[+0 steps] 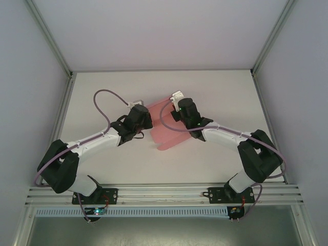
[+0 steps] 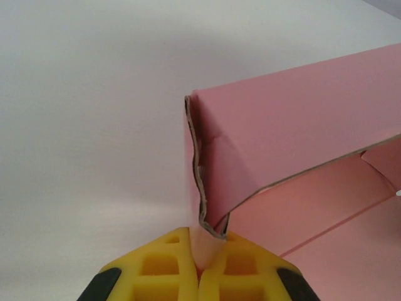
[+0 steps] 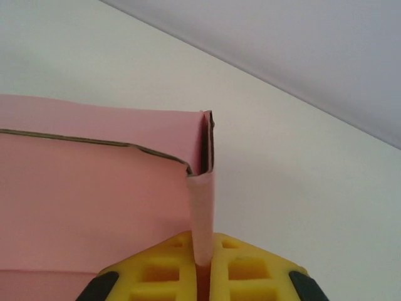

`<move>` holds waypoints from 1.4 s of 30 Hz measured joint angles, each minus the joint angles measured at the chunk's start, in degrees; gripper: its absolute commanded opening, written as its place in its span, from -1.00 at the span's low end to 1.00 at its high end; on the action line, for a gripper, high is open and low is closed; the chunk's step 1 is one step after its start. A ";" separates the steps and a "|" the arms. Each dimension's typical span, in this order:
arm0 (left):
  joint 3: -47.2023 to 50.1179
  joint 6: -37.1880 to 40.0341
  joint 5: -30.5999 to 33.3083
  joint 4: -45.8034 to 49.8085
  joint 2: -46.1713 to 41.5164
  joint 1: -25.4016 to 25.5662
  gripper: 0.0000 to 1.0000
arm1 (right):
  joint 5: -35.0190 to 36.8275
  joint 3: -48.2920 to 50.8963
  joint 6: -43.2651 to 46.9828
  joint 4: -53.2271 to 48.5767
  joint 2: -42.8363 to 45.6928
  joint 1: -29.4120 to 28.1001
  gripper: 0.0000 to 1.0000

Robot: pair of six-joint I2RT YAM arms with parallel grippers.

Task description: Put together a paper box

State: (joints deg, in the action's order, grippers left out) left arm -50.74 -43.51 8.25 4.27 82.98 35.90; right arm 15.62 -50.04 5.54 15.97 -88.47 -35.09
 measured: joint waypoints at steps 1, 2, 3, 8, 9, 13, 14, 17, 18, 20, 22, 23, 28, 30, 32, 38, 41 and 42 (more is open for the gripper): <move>0.07 0.02 -0.15 -0.02 -0.13 0.00 -1.00 | -0.63 0.35 -0.15 -0.02 0.59 0.13 -0.81; 0.07 0.04 -0.33 -0.04 -0.28 0.00 -1.00 | -1.03 0.55 -0.31 -0.07 0.96 0.31 -0.77; 0.13 0.15 -0.37 -0.09 -0.46 0.00 -1.00 | -1.55 0.74 -0.50 -0.11 1.38 0.44 -0.75; 0.28 0.31 -0.35 -0.37 -0.76 0.00 -1.00 | -3.98 1.60 -0.96 -0.59 3.65 0.87 -0.64; 0.28 0.39 -0.35 -0.42 -0.76 0.00 -1.00 | -4.55 1.81 -1.01 -0.63 4.04 0.98 -0.62; 0.52 0.42 -0.31 -0.39 -0.76 0.00 -1.00 | -7.04 2.84 -1.29 -0.90 5.81 1.40 -0.37; 0.55 0.42 -0.28 -0.39 -0.79 0.00 -1.00 | -7.61 3.13 -1.40 -1.05 6.34 1.55 -0.24; 0.72 0.42 0.52 -0.24 -0.79 -0.02 -1.00 | -8.90 3.93 -1.90 -1.38 8.22 2.25 0.46; 0.85 0.42 1.01 -0.13 -0.79 -0.13 -1.00 | -9.35 4.24 -1.79 -1.44 9.16 2.54 0.81; 1.05 0.44 1.44 0.15 -0.79 -0.39 -1.00 | -10.71 4.76 -2.10 -1.44 11.04 3.04 0.97; 1.14 0.46 1.77 0.42 -0.79 -0.57 -1.00 | -12.28 5.40 -2.51 -1.38 13.33 3.23 0.97; 1.14 0.48 1.88 0.46 -0.79 -0.63 -1.00 | -12.92 5.66 -2.69 -1.27 14.36 3.23 0.96; 1.14 1.14 1.90 0.48 -0.76 -0.72 -1.00 | -15.98 7.98 -3.93 -0.04 19.89 3.39 0.97; 1.11 1.90 1.88 0.50 -0.74 -0.72 -1.00 | -16.20 9.22 -4.59 0.11 21.92 3.50 0.96; 1.11 4.15 1.62 0.50 -0.61 -0.74 -1.00 | -16.13 10.58 -5.55 -0.11 24.04 3.52 0.97; -0.09 14.56 -2.21 1.33 1.75 -1.40 -1.00 | -15.13 15.10 -7.17 -1.70 31.78 4.46 0.96; -1.03 21.33 -6.80 2.10 2.32 -2.95 -1.00 | -14.47 17.40 -7.45 -3.13 36.26 4.94 0.96; -1.73 23.65 -8.11 2.73 2.47 -3.23 -1.00 | -14.16 18.10 -7.63 -3.67 37.66 4.98 0.96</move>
State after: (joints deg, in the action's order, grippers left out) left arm -52.47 -19.86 0.14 7.01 85.45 32.67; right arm 1.45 -31.94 -2.09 12.29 -50.81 -30.11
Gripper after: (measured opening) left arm 0.053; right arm 0.983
